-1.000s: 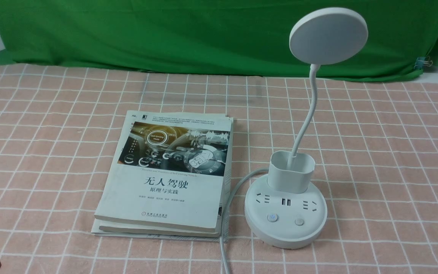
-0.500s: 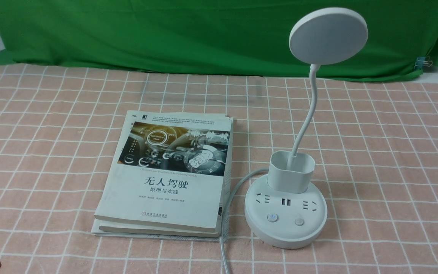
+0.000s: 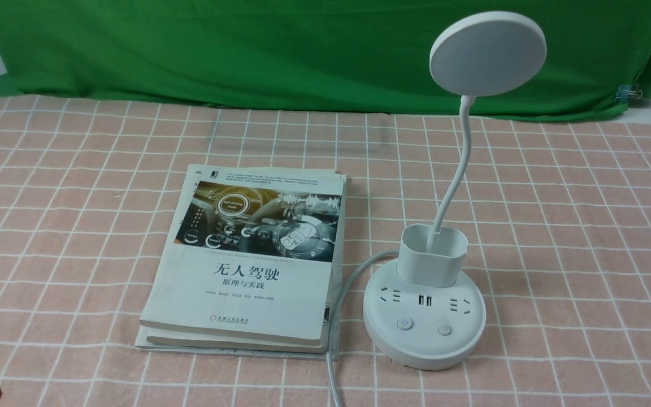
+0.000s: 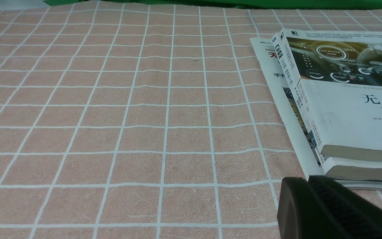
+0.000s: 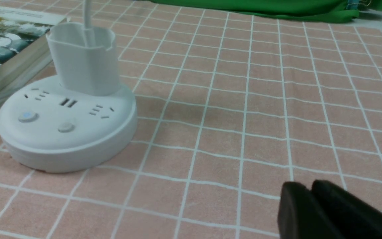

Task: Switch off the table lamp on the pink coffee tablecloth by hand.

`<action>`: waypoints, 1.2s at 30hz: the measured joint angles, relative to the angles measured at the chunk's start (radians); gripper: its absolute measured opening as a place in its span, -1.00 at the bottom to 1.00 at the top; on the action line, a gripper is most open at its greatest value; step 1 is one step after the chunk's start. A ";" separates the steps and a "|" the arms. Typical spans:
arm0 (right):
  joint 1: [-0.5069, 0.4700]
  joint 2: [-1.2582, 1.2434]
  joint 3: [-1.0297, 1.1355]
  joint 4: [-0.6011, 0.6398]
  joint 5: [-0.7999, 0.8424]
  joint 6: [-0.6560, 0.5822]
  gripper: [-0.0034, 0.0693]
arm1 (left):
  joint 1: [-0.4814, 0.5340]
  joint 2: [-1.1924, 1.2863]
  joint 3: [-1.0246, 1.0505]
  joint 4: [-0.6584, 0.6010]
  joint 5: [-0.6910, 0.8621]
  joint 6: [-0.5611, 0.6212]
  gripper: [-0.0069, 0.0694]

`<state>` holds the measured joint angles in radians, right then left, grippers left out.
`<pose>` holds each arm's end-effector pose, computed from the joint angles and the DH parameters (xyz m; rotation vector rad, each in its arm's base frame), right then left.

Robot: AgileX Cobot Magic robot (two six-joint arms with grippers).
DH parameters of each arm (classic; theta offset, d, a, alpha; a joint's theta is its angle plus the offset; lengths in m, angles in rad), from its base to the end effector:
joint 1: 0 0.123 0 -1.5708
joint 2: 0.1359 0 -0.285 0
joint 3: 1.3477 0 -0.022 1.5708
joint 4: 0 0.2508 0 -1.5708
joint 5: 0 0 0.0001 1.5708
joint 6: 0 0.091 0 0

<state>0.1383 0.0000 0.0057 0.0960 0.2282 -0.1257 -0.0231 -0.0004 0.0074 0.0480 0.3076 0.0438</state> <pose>0.0550 0.0097 0.1906 -0.1622 1.7097 0.0973 0.0545 0.0001 0.1829 0.0909 1.7960 0.0606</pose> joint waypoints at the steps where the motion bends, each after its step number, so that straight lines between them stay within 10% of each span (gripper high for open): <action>1: 0.000 0.000 0.000 0.000 0.000 0.000 -0.57 | 0.000 0.000 0.000 0.000 0.000 0.000 -0.80; 36: 0.000 0.000 0.000 0.000 0.000 0.000 -0.30 | 0.000 0.000 0.000 0.000 0.000 0.000 -0.80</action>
<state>0.1383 0.0000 0.0057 0.0960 0.2282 -0.1257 -0.0231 -0.0004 0.0074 0.0480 0.3076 0.0438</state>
